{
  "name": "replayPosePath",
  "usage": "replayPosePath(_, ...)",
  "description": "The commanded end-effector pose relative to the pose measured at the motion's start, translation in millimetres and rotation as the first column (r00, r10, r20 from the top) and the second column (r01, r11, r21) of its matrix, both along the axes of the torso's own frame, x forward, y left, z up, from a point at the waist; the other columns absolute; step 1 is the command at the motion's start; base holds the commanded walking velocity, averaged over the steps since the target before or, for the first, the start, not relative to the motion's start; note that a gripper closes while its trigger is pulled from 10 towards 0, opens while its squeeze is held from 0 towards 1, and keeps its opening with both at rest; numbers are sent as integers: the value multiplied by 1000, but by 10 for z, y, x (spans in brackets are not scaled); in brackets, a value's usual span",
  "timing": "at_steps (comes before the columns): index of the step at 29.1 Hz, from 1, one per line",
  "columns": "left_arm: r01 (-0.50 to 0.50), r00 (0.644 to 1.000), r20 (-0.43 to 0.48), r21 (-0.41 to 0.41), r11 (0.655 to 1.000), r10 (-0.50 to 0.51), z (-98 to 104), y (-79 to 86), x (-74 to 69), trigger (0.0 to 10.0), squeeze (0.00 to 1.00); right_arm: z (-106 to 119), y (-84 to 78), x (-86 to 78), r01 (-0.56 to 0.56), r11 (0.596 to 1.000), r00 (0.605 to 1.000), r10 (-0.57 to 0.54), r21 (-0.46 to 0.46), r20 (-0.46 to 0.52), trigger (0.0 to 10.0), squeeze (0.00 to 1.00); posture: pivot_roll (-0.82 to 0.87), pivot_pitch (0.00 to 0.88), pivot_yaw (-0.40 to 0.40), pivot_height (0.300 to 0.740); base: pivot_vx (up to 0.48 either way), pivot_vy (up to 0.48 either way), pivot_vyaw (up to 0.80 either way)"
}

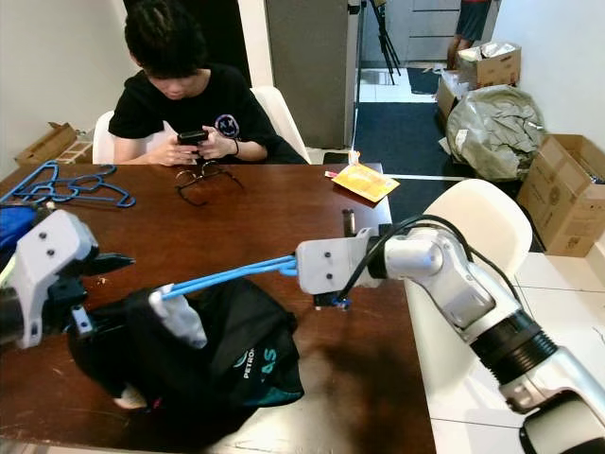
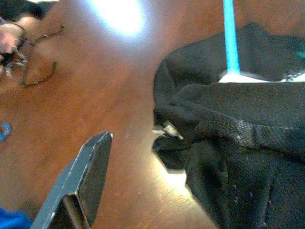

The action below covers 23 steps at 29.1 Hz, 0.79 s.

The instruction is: Hang hanger

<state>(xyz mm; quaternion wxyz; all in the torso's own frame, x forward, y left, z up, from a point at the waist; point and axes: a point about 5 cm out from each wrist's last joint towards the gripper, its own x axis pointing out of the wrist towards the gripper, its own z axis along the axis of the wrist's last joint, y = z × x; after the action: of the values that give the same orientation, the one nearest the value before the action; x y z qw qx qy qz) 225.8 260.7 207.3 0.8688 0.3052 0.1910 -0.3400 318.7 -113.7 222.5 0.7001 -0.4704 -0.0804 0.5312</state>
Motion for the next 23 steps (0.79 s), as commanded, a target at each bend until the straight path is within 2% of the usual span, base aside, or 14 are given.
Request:
replayPosePath(1, -183, 957, -189, 197, 963, 220, -280, 484, -143, 10000, 0, 131, -1101, 317, 522, 852, 853, -522, 36, -30, 0, 0, 55, 0, 32, 735, 0, 0, 0)
replayPosePath(4, -71, 974, -203, 142, 987, 99, -461, 111, -79, 10000, 0, 247, -1090, 392, 565, 812, 820, -572, 146, 12, 0, 0, 55, 0, 31, 735, 0, 0, 0)
replayPosePath(7, -1, 982, -190, 94, 996, 19, -477, -97, -48, 10000, 0, 235, -1079, 408, 575, 805, 811, -584, 150, 25, 0, 0, 55, 0, 29, 735, 0, 0, 0)
replayPosePath(9, 14, 982, -187, 88, 996, 3, -481, -133, -45, 10000, 0, 230, -1077, 410, 575, 804, 811, -585, 148, 26, 0, 0, 55, 0, 29, 735, 0, 0, 0)
replayPosePath(10, 62, 983, -174, -22, 998, -65, -436, -329, -37, 10000, 0, 189, -1076, 424, 592, 796, 798, -600, 125, 47, 0, 0, 48, 0, 33, 735, 0, 0, 0)
replayPosePath(11, 62, 983, -174, -22, 998, -65, -436, -329, -37, 10000, 0, 189, -1076, 424, 592, 796, 798, -600, 125, 47, 0, 0, 48, 0, 33, 735, 0, 0, 0)
replayPosePath(12, 108, 979, -163, -77, 991, -119, -396, -452, -44, 10000, 0, 156, -1086, 440, 612, 784, 781, -620, 105, 81, 0, 0, 48, 0, 32, 735, 0, 0, 0)
replayPosePath(16, 140, 976, -150, -128, 982, -159, -354, -543, -51, 10000, 0, 128, -1109, 458, 634, 768, 759, -640, 89, 116, 0, 0, 52, 0, 30, 735, 0, 0, 0)
replayPosePath(17, 169, 970, -151, -134, 976, -189, -337, -581, -73, 10000, 0, 147, -1164, 490, 675, 730, 713, -683, 112, 155, 0, 0, 53, 0, 30, 735, 0, 0, 0)
replayPosePath(18, 169, 970, -151, -134, 976, -189, -337, -581, -73, 10000, 0, 147, -1164, 490, 675, 730, 713, -683, 112, 155, 0, 0, 53, 0, 30, 735, 0, 0, 0)
replayPosePath(19, 163, 969, -173, -74, 984, -174, -384, -520, -90, 10000, 0, 204, -1254, 520, 717, 684, 654, -727, 137, 208, 0, 0, 57, 0, 32, 735, 0, 0, 0)
replayPosePath(21, 163, 969, -173, -74, 984, -174, -384, -520, -90, 10000, 0, 204, -1254, 520, 717, 684, 654, -727, 137, 208, 0, 0, 57, 0, 32, 735, 0, 0, 0)
replayPosePath(22, 157, 967, -195, -41, 987, -162, -409, -471, -119, 10000, 0, 268, -1382, 540, 760, 639, 585, -753, 122, 302, 0, 0, 58, 0, 28, 735, 0, 0, 0)
replayPosePath(23, 157, 967, -195, -41, 987, -162, -409, -471, -119, 10000, 0, 268, -1382, 540, 760, 639, 585, -753, 122, 302, 0, 0, 58, 0, 28, 735, 0, 0, 0)
